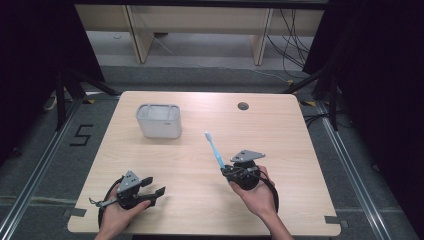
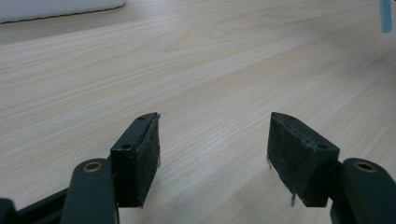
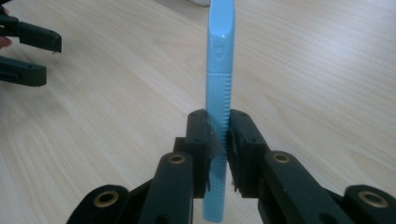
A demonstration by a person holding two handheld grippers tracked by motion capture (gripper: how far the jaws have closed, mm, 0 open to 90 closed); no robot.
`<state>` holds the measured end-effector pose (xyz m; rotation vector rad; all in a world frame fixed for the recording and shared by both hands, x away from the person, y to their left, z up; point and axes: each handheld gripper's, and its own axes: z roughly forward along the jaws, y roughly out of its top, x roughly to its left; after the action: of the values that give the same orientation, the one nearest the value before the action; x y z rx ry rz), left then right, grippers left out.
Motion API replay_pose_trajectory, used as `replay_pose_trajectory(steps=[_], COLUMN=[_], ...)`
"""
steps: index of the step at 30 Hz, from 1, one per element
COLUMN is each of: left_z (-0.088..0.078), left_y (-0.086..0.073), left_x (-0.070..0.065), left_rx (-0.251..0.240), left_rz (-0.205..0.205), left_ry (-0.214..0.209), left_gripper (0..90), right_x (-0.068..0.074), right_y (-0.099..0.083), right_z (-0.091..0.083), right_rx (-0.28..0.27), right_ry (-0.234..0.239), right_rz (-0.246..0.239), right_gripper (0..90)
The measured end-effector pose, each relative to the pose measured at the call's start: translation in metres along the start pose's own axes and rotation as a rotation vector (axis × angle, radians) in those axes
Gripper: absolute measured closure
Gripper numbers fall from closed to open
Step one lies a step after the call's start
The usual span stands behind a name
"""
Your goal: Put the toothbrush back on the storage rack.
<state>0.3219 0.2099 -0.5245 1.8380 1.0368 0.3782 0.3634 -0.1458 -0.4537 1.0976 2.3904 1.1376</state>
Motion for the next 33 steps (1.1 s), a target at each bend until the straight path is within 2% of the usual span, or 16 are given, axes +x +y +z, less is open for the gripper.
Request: replay_pose_trajectory(steps=[1,3,8,10,11,13,14,16,17,18,21,22,25,30,31,33], left_z=[0.000,-0.001,0.000,-0.002,-0.002,-0.001,-0.001,-0.002,-0.002,-0.002,-0.002,-0.003,-0.004,-0.006,-0.006,-0.006], left_y=[0.000,0.000,0.000,0.000,0.000,0.000,0.000,0.000,0.000,0.000,0.000,0.000,0.000,0.014,0.019,0.032], left_x=[0.000,0.000,-0.002,-0.002,-0.002,-0.002,-0.002,-0.003,-0.003,-0.003,-0.003,-0.003,-0.002,-0.008,-0.011,-0.016], left_rx=[0.001,0.001,-0.007,-0.005,-0.006,-0.025,-0.027,-0.028,-0.031,-0.037,-0.060,-0.057,-0.088,-0.170,-0.196,-0.229], left_rz=[0.005,0.009,0.014,0.019,0.018,0.011,0.017,0.017,0.018,0.018,0.018,0.019,0.017,0.004,-0.007,-0.027], left_ry=[-0.002,0.002,-0.001,0.009,0.009,0.001,0.002,0.013,0.012,0.011,0.003,0.010,0.012,-0.028,-0.052,-0.096], left_gripper=[34.0,33.9,34.1,34.3,34.5,34.6,34.7,34.9,34.9,35.0,35.4,35.4,36.0,36.7,36.8,37.3], right_x=[0.001,-0.001,-0.003,-0.002,-0.004,-0.005,-0.005,-0.006,-0.005,-0.007,-0.008,-0.008,-0.009,-0.008,-0.008,-0.004], right_y=[0.000,-0.002,-0.008,-0.010,-0.011,-0.013,-0.014,-0.016,-0.018,-0.018,-0.022,-0.023,-0.024,-0.025,-0.025,-0.025], right_z=[-0.001,-0.001,-0.001,-0.001,-0.002,-0.003,-0.003,-0.004,-0.004,-0.005,-0.004,-0.004,-0.003,-0.001,-0.002,-0.001], right_rx=[0.001,-0.029,-0.089,-0.123,-0.141,-0.181,-0.205,-0.251,-0.284,-0.293,-0.349,-0.342,-0.378,-0.427,-0.432,-0.433], right_ry=[0.007,-0.008,-0.022,-0.027,-0.031,-0.031,-0.016,-0.028,-0.020,-0.021,-0.020,-0.012,-0.016,-0.005,-0.028,-0.015], right_rz=[0.022,0.006,0.010,0.020,0.003,0.008,0.011,0.013,0.039,0.002,0.009,0.016,0.006,-0.013,-0.025,0.007], right_gripper=[79.5,79.5,79.5,79.5,79.5,79.5,79.5,79.5,79.5,79.5,79.5,79.5,79.5,79.5,79.5,79.4])
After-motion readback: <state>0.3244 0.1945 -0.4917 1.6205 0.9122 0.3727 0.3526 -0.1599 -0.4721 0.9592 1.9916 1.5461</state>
